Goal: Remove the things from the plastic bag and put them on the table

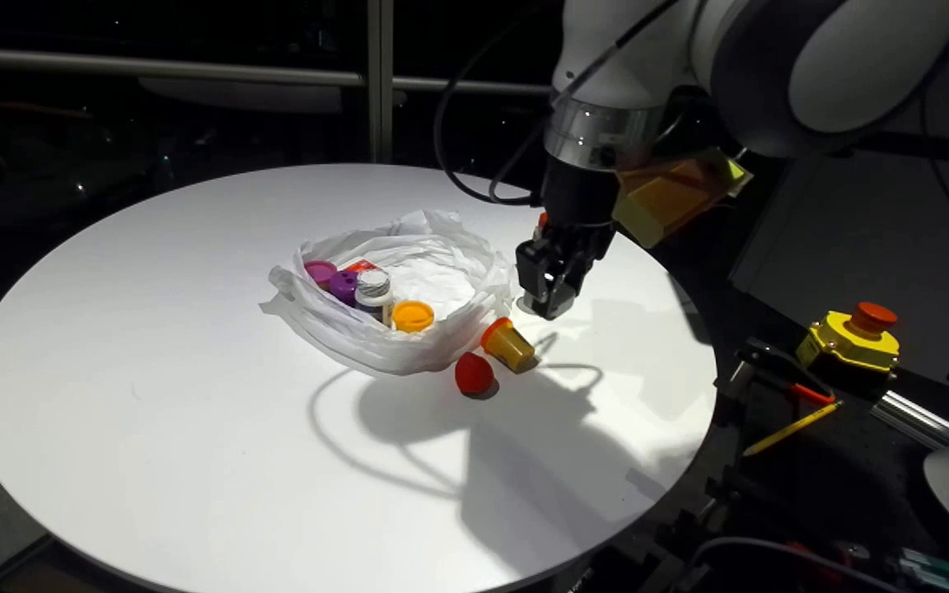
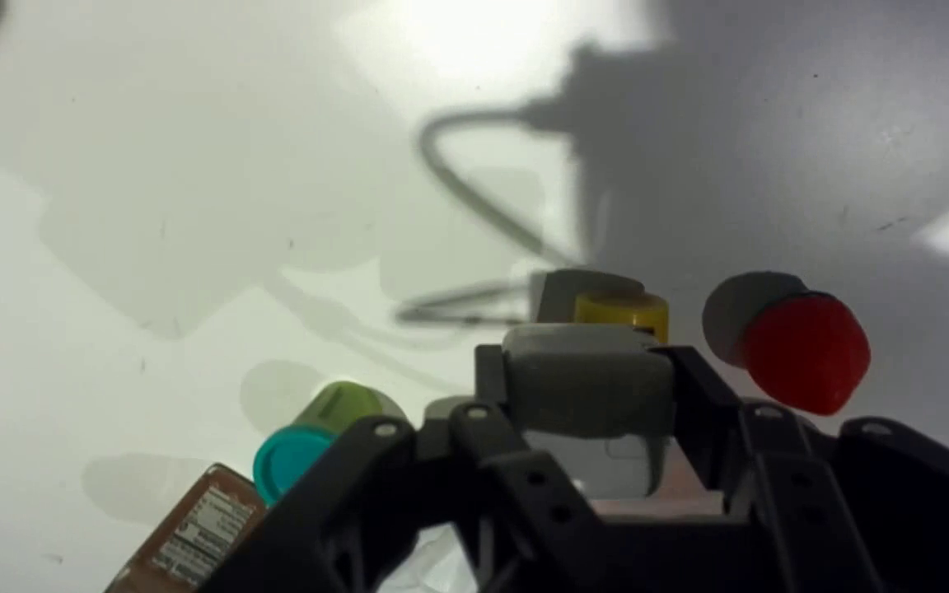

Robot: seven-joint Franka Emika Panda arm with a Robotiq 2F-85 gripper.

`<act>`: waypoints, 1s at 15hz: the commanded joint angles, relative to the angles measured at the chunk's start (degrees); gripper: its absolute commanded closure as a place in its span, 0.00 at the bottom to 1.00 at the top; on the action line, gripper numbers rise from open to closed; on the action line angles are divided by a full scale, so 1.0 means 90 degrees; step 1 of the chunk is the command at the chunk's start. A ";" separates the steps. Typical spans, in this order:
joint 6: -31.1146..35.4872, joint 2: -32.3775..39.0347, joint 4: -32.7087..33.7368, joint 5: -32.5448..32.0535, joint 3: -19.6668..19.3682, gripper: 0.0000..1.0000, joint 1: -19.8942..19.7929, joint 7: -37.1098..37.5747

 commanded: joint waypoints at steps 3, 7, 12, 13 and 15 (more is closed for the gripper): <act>0.1446 0.0363 -0.0565 -0.0261 -0.0367 0.74 -0.0563 -0.0067; 0.2079 0.1090 -0.0424 0.0231 -0.0148 0.74 -0.1152 -0.0588; 0.2223 0.1567 -0.0245 0.0464 0.0376 0.24 -0.1862 -0.0969; 0.2128 0.1455 -0.0248 0.0349 0.0156 0.23 -0.1715 -0.0862; 0.1936 0.0845 -0.0460 0.0068 -0.0476 0.11 -0.1187 -0.0610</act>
